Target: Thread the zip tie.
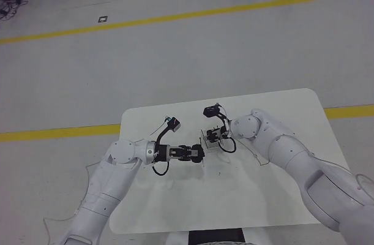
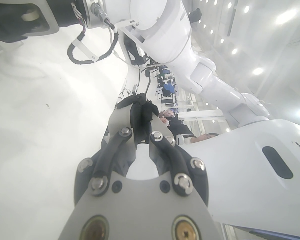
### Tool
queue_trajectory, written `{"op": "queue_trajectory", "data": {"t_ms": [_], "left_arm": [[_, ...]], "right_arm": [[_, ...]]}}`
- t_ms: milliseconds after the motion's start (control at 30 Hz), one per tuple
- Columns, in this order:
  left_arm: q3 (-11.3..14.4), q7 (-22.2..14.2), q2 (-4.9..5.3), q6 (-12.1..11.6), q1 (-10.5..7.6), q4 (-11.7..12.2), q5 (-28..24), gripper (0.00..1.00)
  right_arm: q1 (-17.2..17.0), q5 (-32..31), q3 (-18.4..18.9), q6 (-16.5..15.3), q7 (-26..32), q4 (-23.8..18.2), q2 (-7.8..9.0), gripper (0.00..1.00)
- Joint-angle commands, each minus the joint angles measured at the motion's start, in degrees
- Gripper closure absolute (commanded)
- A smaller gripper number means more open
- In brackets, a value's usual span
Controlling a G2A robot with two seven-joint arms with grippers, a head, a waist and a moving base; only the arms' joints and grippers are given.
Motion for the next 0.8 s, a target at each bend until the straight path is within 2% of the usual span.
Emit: {"op": "queue_trajectory", "data": {"t_ms": [0,400,633,767], "left_arm": [[0.00,0.00,0.00,0.00,0.00,0.00,0.00,1.00],[0.00,0.00,0.00,0.00,0.00,0.00,0.00,1.00],[0.00,0.00,0.00,0.00,0.00,0.00,0.00,1.00],[0.00,0.00,0.00,0.00,0.00,0.00,0.00,1.00]], "right_arm": [[0.07,-0.68,-0.01,0.11,0.27,-0.26,-0.01,0.81],[0.11,-1.87,0.56,4.50,3.71,-2.37,-0.38,0.79],[0.01,-2.84,0.70,6.85,5.17,-2.94,-0.62,0.83],[-0.17,-3.32,0.78,7.64,5.57,-3.32,-0.78,0.82]]}}
